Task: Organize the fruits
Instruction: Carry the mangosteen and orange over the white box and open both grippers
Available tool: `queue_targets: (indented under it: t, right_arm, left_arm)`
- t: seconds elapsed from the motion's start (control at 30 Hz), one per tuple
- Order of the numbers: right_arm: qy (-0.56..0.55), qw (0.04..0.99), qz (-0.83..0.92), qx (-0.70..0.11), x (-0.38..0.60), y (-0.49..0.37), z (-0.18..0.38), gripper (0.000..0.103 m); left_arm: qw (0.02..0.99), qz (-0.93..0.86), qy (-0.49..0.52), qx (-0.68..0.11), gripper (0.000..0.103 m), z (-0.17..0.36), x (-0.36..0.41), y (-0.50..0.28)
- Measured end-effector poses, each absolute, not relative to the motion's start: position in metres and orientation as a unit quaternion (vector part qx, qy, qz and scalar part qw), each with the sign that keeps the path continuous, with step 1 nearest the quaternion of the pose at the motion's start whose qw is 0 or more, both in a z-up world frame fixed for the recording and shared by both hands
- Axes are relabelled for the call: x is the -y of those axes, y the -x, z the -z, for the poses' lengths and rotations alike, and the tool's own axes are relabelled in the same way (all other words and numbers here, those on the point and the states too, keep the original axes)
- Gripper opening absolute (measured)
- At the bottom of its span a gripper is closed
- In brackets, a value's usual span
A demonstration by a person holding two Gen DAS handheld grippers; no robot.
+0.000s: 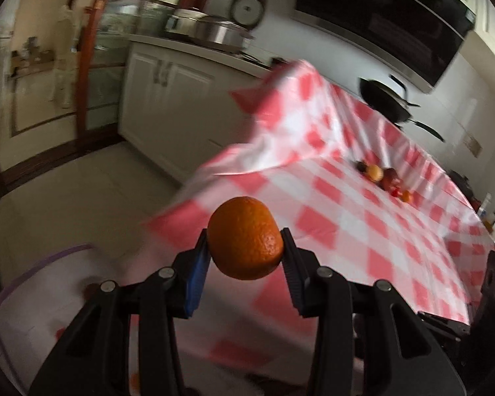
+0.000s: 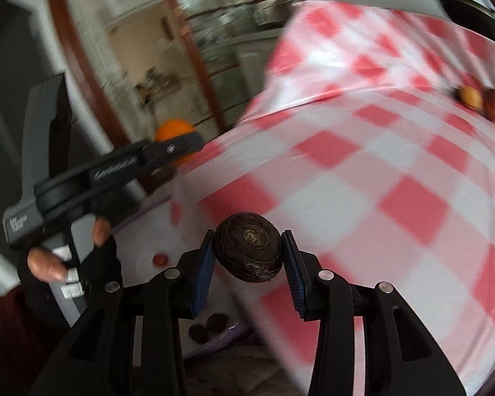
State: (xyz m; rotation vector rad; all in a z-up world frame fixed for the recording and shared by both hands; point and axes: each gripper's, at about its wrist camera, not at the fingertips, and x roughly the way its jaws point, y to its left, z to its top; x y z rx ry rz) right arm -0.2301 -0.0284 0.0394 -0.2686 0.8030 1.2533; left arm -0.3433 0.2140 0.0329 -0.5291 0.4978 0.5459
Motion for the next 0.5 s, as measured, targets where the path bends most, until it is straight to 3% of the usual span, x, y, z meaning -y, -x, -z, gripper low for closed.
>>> queue_targets:
  t: [0.3, 0.5]
  right_arm:
    - [0.281, 0.640, -0.647, -0.304, -0.026, 0.332, -0.010, 0.041]
    - [0.414, 0.564, -0.651, -0.294, -0.069, 0.387, 0.046, 0.041]
  left_arm:
    - [0.827, -0.386, 0.315, -0.260, 0.042, 0.024, -0.260, 0.444]
    - [0.741, -0.442, 0.365, -0.349, 0.042, 0.087, -0.300, 0.470]
